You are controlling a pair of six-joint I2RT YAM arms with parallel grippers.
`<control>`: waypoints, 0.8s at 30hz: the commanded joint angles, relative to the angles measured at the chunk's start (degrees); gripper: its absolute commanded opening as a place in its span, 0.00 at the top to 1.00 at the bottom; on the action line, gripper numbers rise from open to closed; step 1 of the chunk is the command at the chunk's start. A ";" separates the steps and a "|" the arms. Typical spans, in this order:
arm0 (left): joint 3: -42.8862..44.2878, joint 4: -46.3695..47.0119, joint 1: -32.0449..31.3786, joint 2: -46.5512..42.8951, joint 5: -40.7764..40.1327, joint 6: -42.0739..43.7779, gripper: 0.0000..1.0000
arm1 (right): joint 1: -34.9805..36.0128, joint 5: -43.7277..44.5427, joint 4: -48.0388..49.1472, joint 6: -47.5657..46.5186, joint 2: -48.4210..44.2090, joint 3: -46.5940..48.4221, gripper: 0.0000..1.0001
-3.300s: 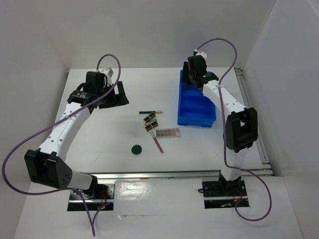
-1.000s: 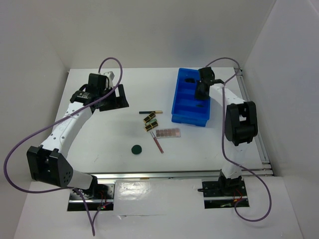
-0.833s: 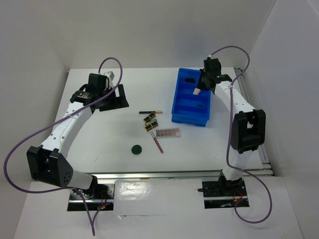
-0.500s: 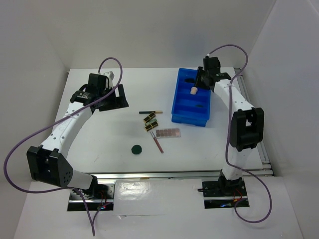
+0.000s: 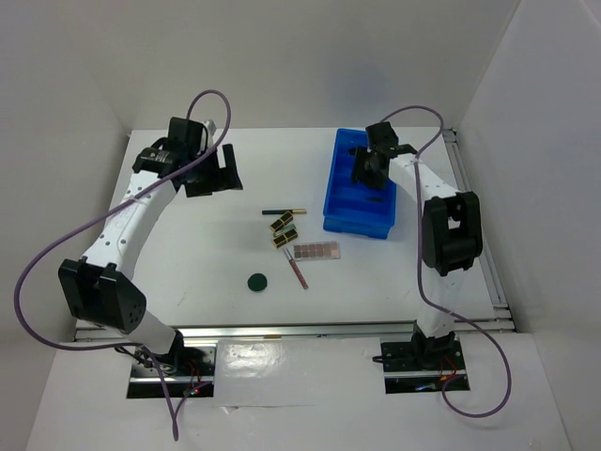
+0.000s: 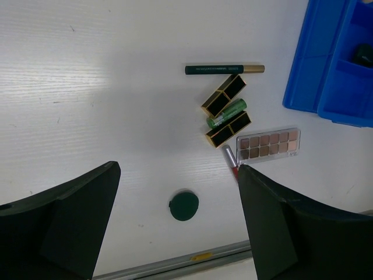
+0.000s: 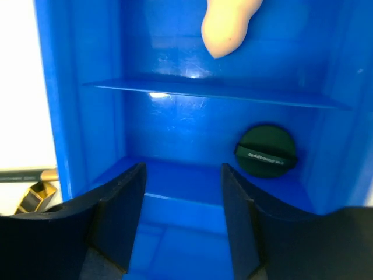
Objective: Organize the makeup
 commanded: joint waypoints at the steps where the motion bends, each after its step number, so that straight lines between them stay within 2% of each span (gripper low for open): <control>1: 3.94 -5.03 0.26 0.32 0.66 -1.44 0.04 | 0.67 0.22 -2.55 3.06 2.58 3.89 0.38; 2: 3.95 -5.03 0.26 0.32 0.67 -2.23 0.04 | 0.67 0.83 -2.55 3.06 3.54 3.90 0.33; 6: 2.73 -6.26 0.26 -0.21 2.17 -2.24 0.04 | 0.67 1.45 -4.05 4.21 7.49 6.27 0.32; 8: 2.72 -7.40 0.26 0.41 0.15 -2.76 0.04 | 0.67 1.45 -5.88 4.21 9.34 8.63 0.21; 11: 1.32 -7.40 0.26 0.41 -1.78 -2.76 0.04 | 0.67 2.68 -7.20 4.21 12.33 9.96 0.16; 17: 1.31 -7.93 0.26 0.94 -2.84 -2.76 0.04 | 1.19 6.90 -7.13 2.90 14.09 7.42 0.16; 19: 1.31 -7.93 0.26 0.94 -2.84 -2.76 0.04 | 1.20 7.69 -6.43 2.89 14.09 5.49 0.20; 22: 1.31 -7.93 0.26 0.94 -3.46 -2.76 0.04 | 1.20 7.69 -5.89 2.89 15.23 4.96 0.33; 23: 1.31 -7.93 0.26 0.94 -4.16 -2.76 0.04 | 1.20 8.30 -5.89 2.89 15.24 4.95 0.44; 24: 1.31 -7.93 0.26 0.94 -4.68 -2.24 0.04 | 1.20 8.30 -5.89 2.37 15.24 4.95 0.50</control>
